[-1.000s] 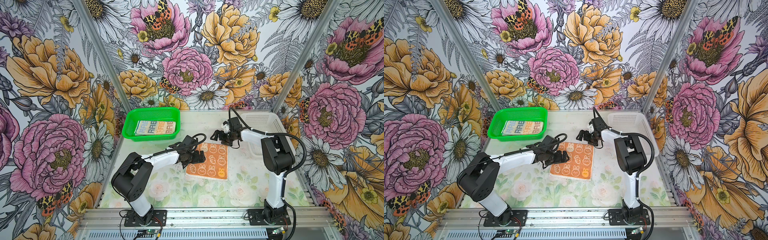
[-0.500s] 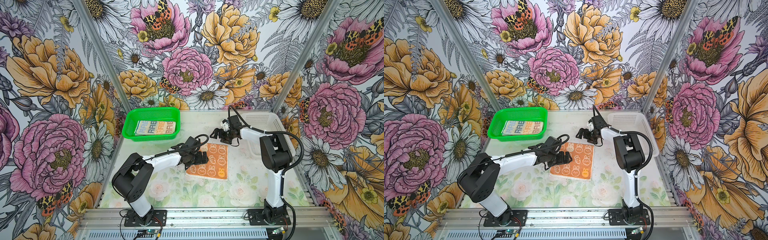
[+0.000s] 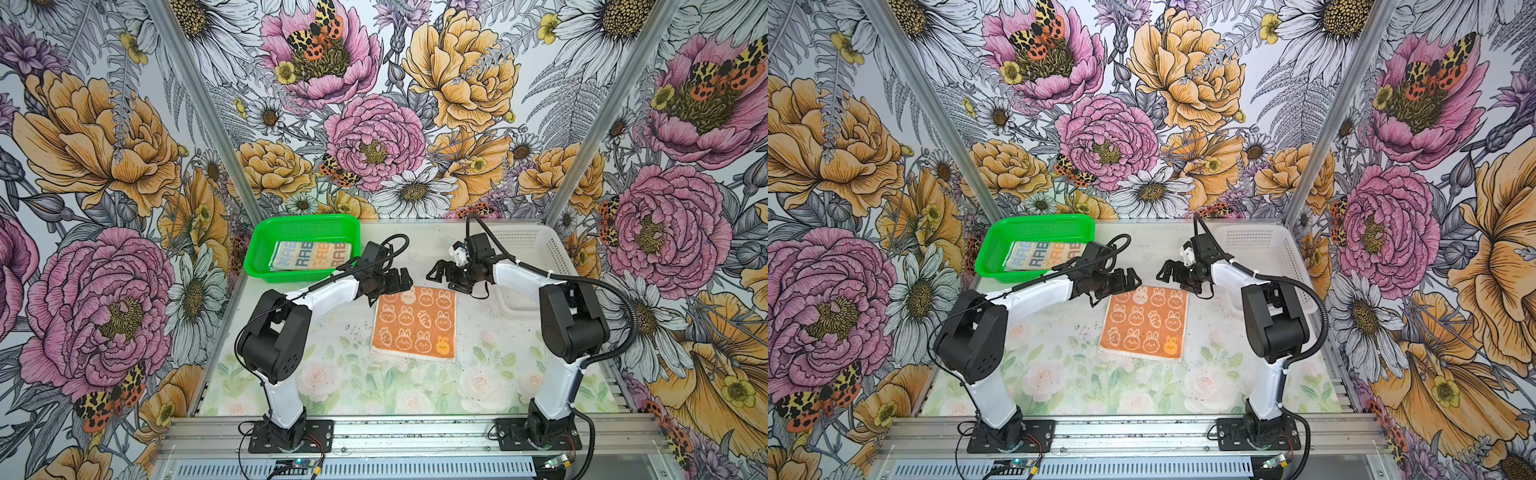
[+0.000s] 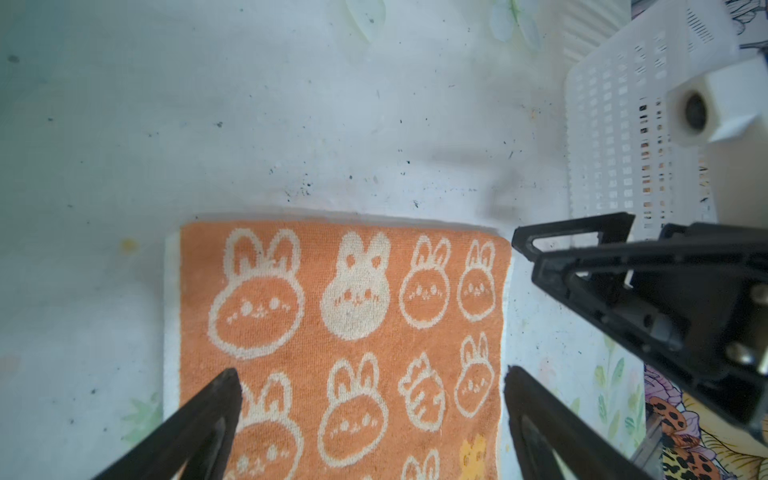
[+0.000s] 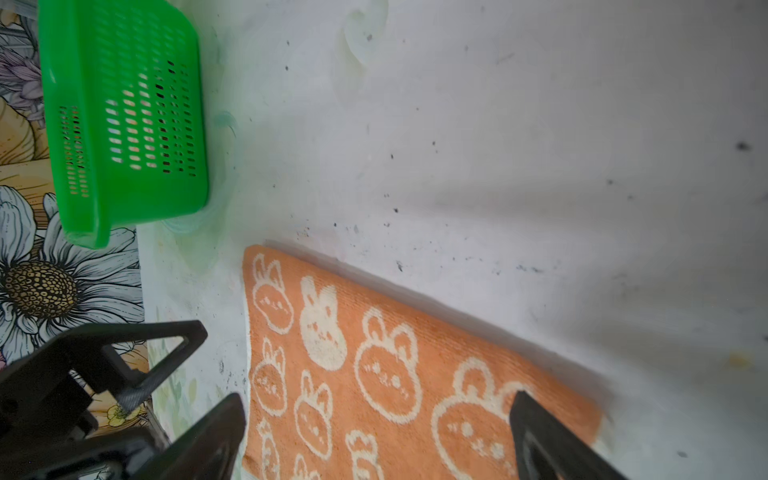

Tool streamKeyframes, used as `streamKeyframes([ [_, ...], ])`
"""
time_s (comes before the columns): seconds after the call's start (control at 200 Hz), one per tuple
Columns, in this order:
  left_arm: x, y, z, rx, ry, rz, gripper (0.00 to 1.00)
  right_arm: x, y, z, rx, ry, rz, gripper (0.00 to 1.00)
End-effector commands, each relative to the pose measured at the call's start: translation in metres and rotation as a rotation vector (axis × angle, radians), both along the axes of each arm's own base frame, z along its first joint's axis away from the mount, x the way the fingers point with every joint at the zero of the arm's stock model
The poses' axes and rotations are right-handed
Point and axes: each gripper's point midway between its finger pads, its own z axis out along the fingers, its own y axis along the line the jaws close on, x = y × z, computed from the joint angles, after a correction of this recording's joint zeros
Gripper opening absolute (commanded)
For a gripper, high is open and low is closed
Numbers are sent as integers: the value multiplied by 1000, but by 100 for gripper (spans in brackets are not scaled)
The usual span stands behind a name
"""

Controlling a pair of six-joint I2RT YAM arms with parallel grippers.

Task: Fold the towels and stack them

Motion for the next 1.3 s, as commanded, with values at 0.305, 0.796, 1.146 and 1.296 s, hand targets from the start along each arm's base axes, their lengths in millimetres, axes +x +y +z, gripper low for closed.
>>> streamKeyframes([
  [0.305, 37, -16, -44, 37, 32, -59, 99, -17, -19, -47, -98, 83, -4, 99],
  [0.796, 45, 7, 0, 94, -60, -71, 99, 8, -39, 2, -220, -57, 27, 99],
  [1.146, 62, 29, -21, 225, -40, -116, 98, 2, -64, -34, -385, 1, 44, 84],
  [1.296, 62, 36, -42, 247, 12, -129, 90, 2, -60, -41, -371, 18, 57, 73],
])
